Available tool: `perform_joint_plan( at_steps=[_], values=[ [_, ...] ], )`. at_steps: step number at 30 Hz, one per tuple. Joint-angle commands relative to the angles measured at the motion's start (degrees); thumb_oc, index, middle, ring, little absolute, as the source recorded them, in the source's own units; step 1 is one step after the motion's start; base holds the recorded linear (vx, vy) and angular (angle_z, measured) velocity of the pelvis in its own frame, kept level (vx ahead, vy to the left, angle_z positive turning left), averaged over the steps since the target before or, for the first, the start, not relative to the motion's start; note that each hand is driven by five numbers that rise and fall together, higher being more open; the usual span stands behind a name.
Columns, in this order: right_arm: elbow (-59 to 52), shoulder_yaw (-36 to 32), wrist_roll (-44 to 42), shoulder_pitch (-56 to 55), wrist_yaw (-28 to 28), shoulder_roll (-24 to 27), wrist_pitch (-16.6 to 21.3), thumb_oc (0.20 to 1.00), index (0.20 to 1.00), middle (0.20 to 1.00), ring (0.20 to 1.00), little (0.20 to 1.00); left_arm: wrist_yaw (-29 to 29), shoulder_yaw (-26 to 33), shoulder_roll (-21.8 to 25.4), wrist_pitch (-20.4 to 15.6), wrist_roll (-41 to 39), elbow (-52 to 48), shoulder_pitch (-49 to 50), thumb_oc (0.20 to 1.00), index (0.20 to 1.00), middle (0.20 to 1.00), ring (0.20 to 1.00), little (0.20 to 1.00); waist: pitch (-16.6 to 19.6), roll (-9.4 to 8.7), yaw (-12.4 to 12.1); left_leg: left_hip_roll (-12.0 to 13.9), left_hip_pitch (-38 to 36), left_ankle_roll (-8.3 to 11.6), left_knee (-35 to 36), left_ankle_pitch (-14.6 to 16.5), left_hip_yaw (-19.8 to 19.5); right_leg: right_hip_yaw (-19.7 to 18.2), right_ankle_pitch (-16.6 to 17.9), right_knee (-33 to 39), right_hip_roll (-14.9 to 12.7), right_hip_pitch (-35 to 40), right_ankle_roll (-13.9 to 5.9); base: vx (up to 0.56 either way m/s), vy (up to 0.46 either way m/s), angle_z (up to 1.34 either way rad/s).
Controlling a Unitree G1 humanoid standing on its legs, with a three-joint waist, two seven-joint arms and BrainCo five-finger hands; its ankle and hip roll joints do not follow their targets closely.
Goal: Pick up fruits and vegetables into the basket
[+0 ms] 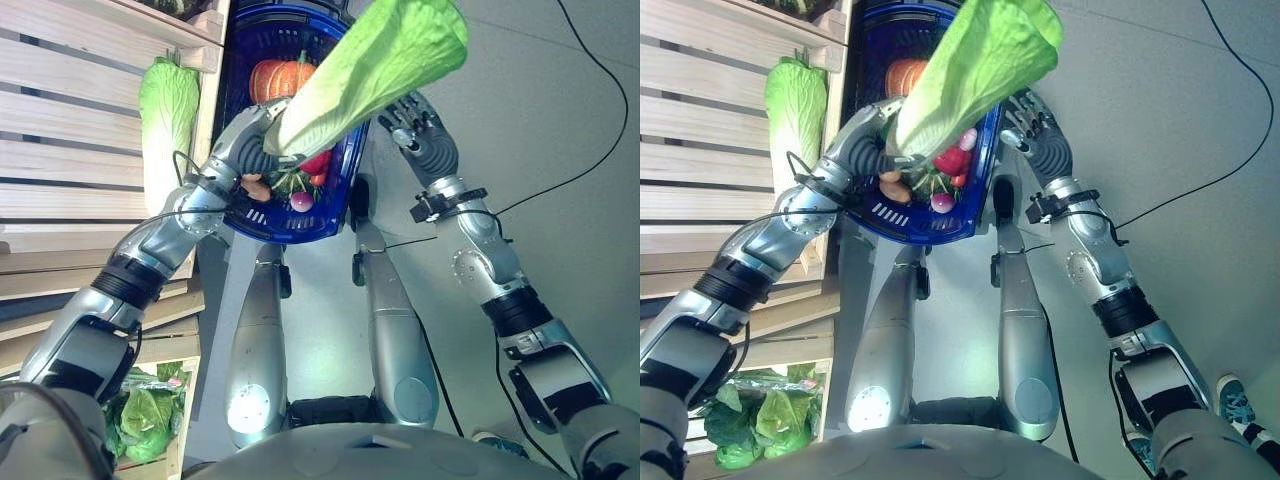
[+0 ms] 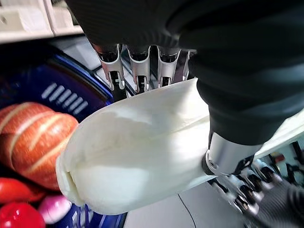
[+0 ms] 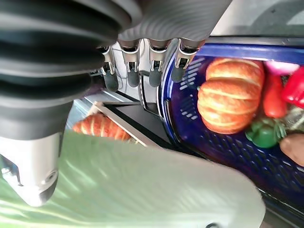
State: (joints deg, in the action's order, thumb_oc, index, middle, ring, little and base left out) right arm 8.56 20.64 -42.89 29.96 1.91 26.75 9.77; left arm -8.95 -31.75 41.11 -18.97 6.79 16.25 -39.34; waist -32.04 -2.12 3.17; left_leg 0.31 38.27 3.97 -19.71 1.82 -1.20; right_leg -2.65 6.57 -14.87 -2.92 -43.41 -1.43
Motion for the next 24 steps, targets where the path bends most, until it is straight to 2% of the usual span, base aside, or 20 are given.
perform_joint_plan(
  at_steps=[1, 12, 17, 24],
  values=[
    [-7.1, 1.4, -1.9, -0.2, 1.6, 1.9, 1.4, 1.000, 1.000, 1.000, 1.000, 1.000, 1.8, -0.4, -1.1, -4.3, -0.6, -8.4, -0.6, 0.200, 0.200, 0.200, 0.200, 0.200, 2.2, 2.02, 0.3, -2.3, 0.4, -1.59, 6.6, -4.5, 2.0, 4.8, -6.2, -2.2, 3.0, 3.9, -2.35, 0.00, 0.000, 0.00],
    [-9.1, 4.6, -5.5, 1.6, 1.9, 2.8, 2.6, 1.000, 1.000, 1.000, 1.000, 1.000, 5.1, -5.5, -1.6, -3.5, -1.9, -8.9, -1.6, 0.200, 0.200, 0.200, 0.200, 0.200, 2.2, 1.41, 0.0, -2.2, 0.5, -1.56, 6.9, -4.4, 2.0, 4.9, -5.9, -2.0, 3.1, 3.6, -2.79, 0.00, 0.000, 0.00],
    [-9.8, 5.2, -6.6, 1.9, 2.7, 3.0, 2.9, 1.000, 1.000, 1.000, 1.000, 1.000, 6.4, -6.7, -1.3, -1.8, -2.1, -8.6, -2.2, 0.200, 0.200, 0.200, 0.200, 0.200, 2.2, 1.15, 0.1, -2.2, 0.4, -1.55, 6.9, -4.4, 2.0, 4.9, -5.7, -1.8, 3.1, 3.6, -2.93, 0.00, 0.000, 0.00],
    [-11.0, 6.2, -8.7, 2.4, 4.3, 3.8, 2.8, 1.000, 1.000, 1.000, 1.000, 1.000, 8.6, -8.8, -0.9, 2.8, -1.7, -7.7, -2.5, 0.200, 0.200, 0.200, 0.200, 0.200, 2.2, 0.86, 0.0, -2.2, 0.6, -1.55, 6.7, -4.2, 1.8, 5.0, -5.6, -1.8, 3.0, 3.6, -3.18, 0.00, 0.000, 0.00]
  ],
)
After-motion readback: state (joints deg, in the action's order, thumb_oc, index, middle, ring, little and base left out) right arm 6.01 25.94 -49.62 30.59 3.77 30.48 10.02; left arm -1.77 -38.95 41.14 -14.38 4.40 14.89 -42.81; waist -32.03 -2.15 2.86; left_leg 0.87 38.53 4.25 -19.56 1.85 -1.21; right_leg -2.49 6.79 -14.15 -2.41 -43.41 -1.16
